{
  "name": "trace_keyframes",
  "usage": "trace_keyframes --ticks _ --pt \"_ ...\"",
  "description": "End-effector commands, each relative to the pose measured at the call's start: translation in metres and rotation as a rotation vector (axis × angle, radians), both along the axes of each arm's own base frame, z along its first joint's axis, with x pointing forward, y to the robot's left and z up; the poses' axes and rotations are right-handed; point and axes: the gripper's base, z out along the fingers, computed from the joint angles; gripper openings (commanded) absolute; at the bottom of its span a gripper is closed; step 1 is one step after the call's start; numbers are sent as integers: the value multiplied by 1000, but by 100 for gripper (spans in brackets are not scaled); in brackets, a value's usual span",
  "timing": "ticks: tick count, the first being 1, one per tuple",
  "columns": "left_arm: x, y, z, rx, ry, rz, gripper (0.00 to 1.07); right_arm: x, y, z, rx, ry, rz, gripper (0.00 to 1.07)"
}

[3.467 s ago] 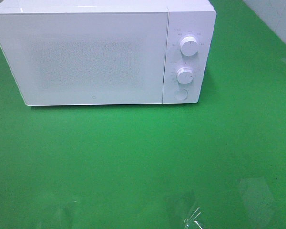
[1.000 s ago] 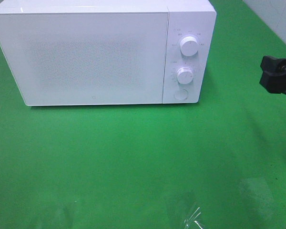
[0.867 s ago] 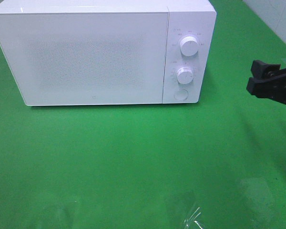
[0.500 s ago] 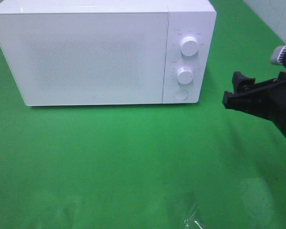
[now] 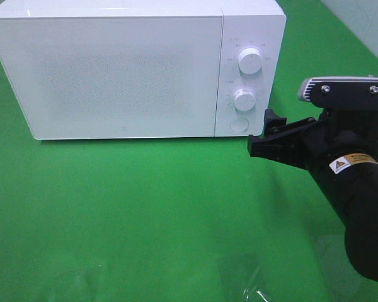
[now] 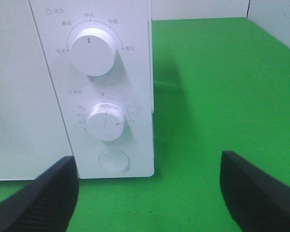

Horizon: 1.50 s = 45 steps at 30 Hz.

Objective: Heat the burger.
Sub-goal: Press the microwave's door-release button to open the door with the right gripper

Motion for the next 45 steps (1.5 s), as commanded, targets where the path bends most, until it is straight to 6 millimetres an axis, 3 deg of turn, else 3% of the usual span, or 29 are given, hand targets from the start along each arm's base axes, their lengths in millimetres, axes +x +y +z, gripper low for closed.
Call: trace_keyframes --ticks 1,10,17,20,22,24,27,29,30,31,34,36,37,38,41,43,45 --pt "-2 0 0 -1 -22 3 100 4 6 2 0 -9 5 76" --pt "0 0 0 -1 -12 3 100 21 28 -1 23 27 27 76" --pt "0 0 0 -1 -12 3 100 22 29 0 57 22 21 74" --pt "0 0 0 -1 -12 3 100 22 29 0 165 29 9 72" --pt "0 0 0 -1 -12 3 100 21 30 -2 381 63 -15 68" --pt "0 0 0 -1 -12 3 100 21 30 -4 484 82 -28 65" --pt "0 0 0 -1 -12 3 100 21 31 -5 553 96 -35 63" --pt "0 0 0 -1 -12 3 100 20 32 -7 838 143 -81 55" --pt "0 0 0 -1 -12 3 100 20 32 -7 838 143 -81 55" --pt "0 0 0 -1 -12 3 100 20 32 -9 963 165 -107 51" --pt "0 0 0 -1 -12 3 100 20 33 -9 1013 170 -117 49" --pt "0 0 0 -1 -12 3 100 19 33 -10 1231 187 -163 35" --pt "0 0 0 -1 -12 3 100 19 33 -10 1231 187 -163 35" --pt "0 0 0 -1 -12 3 100 19 33 -11 1313 197 -183 24" --pt "0 0 0 -1 -12 3 100 19 33 -11 1349 201 -191 19" --pt "0 0 0 -1 -12 3 100 18 34 -13 1427 228 -219 0" --pt "0 0 0 -1 -12 3 100 18 34 -15 1453 246 -233 0"
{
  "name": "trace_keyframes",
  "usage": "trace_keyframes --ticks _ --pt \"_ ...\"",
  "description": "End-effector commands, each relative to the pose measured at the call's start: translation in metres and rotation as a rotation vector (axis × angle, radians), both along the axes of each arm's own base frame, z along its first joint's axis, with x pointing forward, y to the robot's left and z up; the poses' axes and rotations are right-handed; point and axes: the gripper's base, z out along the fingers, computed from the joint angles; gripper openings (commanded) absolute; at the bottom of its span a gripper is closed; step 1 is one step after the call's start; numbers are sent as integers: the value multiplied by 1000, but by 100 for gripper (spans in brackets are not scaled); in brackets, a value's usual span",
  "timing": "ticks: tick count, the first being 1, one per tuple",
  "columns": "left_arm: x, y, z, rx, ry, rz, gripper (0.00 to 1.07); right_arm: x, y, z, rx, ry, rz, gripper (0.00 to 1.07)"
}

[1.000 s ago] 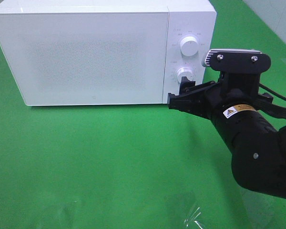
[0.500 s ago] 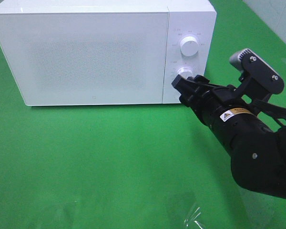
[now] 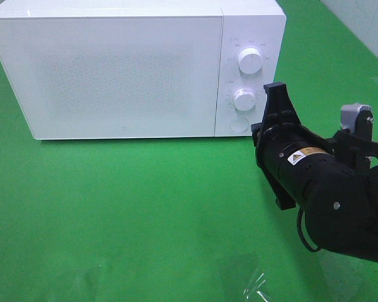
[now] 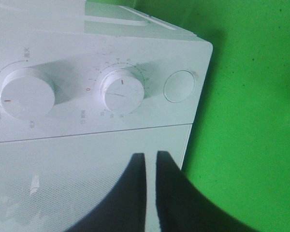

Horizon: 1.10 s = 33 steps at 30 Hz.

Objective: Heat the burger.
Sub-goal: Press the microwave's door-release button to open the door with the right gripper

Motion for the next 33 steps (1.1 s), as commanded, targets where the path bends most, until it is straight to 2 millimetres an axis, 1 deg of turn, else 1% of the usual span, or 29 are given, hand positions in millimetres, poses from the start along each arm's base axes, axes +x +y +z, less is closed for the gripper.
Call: trace_keyframes --ticks 1,4,10,12,13,14,15,17,18,19,20,22,23,24,25,26,27,28,30,31,32,33 --pt "0 0 0 -1 -12 3 100 0 4 0 58 21 5 0" --pt "0 0 0 -1 -12 3 100 0 5 -1 98 38 1 0" --pt "0 0 0 -1 -12 3 100 3 1 -1 102 45 -5 0" --pt "0 0 0 -1 -12 3 100 10 0 -3 116 63 3 0" --pt "0 0 0 -1 -12 3 100 10 0 -3 116 63 3 0" --pt "0 0 0 -1 -12 3 100 15 1 -6 129 64 8 0" --pt "0 0 0 -1 -12 3 100 15 1 -6 129 64 8 0" --pt "0 0 0 0 -12 4 100 23 2 -12 162 73 17 0" --pt "0 0 0 0 -12 4 100 23 2 -12 162 73 17 0" --pt "0 0 0 0 -12 4 100 29 4 -17 181 91 25 0" --pt "0 0 0 0 -12 4 100 29 4 -17 181 91 25 0" --pt "0 0 0 0 -12 4 100 38 4 -21 206 95 23 0" --pt "0 0 0 0 -12 4 100 38 4 -21 206 95 23 0" --pt "0 0 0 0 -12 4 100 45 4 -24 218 93 21 0" --pt "0 0 0 0 -12 4 100 45 4 -24 218 93 21 0" --pt "0 0 0 0 -12 4 100 52 4 -26 220 92 26 0" --pt "0 0 0 0 -12 4 100 52 4 -26 220 92 26 0" --pt "0 0 0 0 -12 4 100 59 3 -28 221 97 27 0" --pt "0 0 0 0 -12 4 100 62 3 -29 222 106 24 0" --pt "0 0 0 0 -12 4 100 68 2 -33 216 111 22 0" --pt "0 0 0 0 -12 4 100 68 2 -33 216 111 22 0" --pt "0 0 0 0 -12 4 100 73 2 -37 209 121 29 0"
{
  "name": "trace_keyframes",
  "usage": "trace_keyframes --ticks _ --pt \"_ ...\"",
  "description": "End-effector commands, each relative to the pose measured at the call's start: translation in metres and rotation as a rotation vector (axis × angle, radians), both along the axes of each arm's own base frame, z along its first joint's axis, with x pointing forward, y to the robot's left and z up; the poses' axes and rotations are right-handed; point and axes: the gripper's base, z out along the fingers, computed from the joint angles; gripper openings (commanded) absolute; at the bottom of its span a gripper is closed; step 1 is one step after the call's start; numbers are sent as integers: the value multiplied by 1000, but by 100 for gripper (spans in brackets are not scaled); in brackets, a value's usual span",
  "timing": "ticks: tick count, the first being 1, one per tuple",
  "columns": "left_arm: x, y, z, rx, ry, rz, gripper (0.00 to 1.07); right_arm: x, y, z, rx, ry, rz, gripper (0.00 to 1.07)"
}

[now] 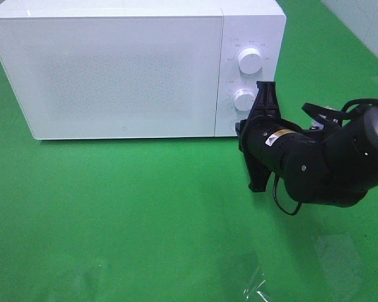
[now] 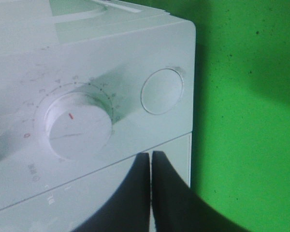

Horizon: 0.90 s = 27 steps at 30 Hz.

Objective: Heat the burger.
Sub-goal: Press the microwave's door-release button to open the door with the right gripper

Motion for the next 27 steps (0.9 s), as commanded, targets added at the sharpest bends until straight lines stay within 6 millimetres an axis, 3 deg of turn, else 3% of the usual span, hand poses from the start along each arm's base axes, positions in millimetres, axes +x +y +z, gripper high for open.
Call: trace_keyframes --ticks 1,12,27 --pt "0 0 0 0 -12 4 100 8 1 -4 3 13 14 0" --pt "0 0 0 0 -12 4 100 38 -5 -19 8 45 -34 0" --pt "0 0 0 0 -12 4 100 56 0 -29 28 22 -66 0"
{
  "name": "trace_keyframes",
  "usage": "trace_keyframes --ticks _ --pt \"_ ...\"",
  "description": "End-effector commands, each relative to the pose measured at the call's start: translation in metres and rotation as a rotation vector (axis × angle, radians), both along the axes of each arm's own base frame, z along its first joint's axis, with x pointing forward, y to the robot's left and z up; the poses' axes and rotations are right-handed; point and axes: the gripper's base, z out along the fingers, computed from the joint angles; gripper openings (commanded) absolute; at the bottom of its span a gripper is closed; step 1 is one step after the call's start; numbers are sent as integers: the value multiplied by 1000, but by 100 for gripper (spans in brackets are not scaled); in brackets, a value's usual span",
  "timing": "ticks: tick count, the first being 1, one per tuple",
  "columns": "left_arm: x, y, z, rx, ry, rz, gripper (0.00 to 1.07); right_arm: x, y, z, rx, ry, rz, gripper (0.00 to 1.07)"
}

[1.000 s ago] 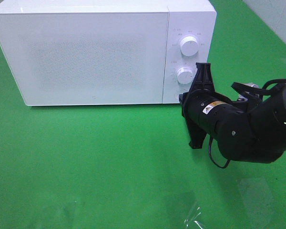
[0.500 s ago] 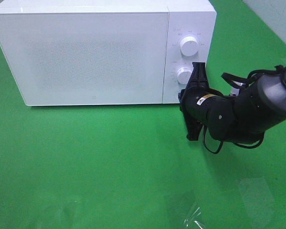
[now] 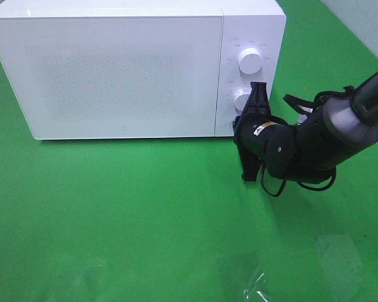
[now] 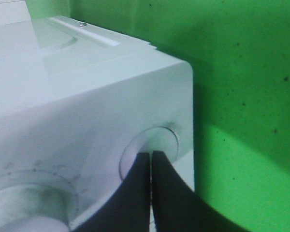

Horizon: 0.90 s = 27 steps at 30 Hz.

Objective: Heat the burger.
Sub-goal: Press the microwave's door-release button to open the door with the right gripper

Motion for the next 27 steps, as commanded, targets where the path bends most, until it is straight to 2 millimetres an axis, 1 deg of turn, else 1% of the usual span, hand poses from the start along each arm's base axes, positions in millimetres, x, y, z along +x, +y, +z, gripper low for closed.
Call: trace_keyframes --ticks 1,6,9,11,13,21,26,27 --pt "0 0 0 0 -12 4 100 7 1 3 14 -33 -13 0" --pt "0 0 0 0 -12 4 100 11 -5 9 -11 -107 -52 0" --pt "0 0 0 0 -12 4 100 12 -6 10 -15 -119 -61 0" --pt "0 0 0 0 -12 4 100 13 -7 15 -15 -182 -78 0" --pt "0 0 0 0 -12 4 100 14 -8 18 -16 -209 -84 0" --pt "0 0 0 0 -12 4 100 14 -11 21 -9 -244 -120 0" --pt "0 0 0 0 -12 4 100 21 -9 28 10 -284 -146 0" --pt "0 0 0 0 -12 4 100 25 -8 30 1 -326 -158 0"
